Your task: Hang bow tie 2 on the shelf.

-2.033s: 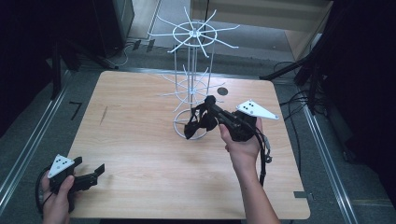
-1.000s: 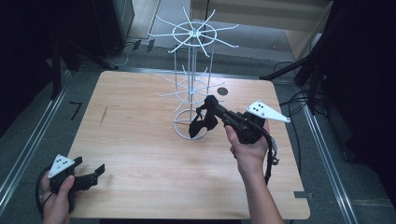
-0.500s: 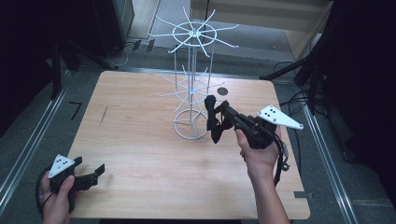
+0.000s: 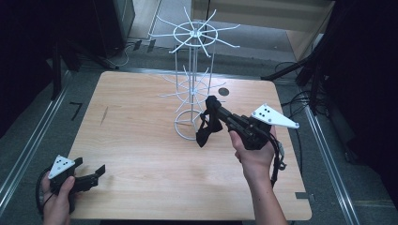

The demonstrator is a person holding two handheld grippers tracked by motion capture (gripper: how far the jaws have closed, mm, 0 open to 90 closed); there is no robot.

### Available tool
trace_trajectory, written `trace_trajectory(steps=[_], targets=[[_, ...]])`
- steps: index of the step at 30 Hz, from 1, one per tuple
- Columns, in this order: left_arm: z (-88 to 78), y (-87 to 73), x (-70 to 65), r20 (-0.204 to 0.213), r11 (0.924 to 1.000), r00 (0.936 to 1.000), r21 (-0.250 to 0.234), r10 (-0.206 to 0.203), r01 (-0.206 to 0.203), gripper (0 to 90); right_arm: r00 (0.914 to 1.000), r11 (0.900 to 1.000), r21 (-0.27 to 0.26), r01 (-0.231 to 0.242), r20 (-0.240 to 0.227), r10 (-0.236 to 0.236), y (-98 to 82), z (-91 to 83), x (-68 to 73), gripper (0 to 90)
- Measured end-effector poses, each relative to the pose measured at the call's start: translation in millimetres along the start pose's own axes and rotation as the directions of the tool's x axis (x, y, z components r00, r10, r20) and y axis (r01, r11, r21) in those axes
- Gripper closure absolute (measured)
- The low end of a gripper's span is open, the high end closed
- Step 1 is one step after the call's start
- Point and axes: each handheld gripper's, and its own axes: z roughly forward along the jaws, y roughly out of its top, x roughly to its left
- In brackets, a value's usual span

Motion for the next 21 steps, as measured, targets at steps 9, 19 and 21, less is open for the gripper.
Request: trace_trajectory(steps=[9,19,21], targets=[[0.0,0.0,0.2,0.001,1.0,1.0,-0.001,-0.003,0.003,7.3,0.9999,0.999,0.036,-0.01,0.004,0.01,-1.0,17.3,-7.5,90.0],[-0.2,0.0,0.7,0.004,1.0,1.0,-0.002,-0.006,0.006,7.3,0.9988,0.997,0.067,-0.034,0.038,0.031,-12.1,37.5,-19.0,90.0],[0.0,0.1,0.8,0.006,1.0,1.0,0.001,-0.004,0.004,7.3,0.9983,0.996,0.081,-0.034,0.049,0.03,-17.0,42.3,-20.4,90.0]])
